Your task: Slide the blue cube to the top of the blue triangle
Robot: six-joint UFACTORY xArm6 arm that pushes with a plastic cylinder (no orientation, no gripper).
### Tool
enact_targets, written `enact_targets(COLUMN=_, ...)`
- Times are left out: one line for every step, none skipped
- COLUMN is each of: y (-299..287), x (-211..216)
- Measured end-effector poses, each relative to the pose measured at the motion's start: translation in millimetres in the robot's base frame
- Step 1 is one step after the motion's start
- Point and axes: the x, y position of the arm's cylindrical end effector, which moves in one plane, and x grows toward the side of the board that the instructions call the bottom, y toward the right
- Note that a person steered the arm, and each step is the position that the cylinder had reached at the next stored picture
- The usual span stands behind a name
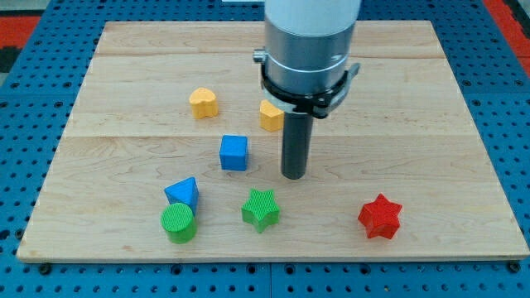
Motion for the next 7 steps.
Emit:
enact_targets(y=-11.9, x=0.0)
enact_targets(y=5.2, x=5.6)
enact_targets(y=20.5, x=5.6)
enact_targets(y=24.3, x=5.6)
enact_targets(y=29.8, x=5.6)
enact_targets(y=29.8, x=5.6)
enact_targets(y=16.2, x=5.6)
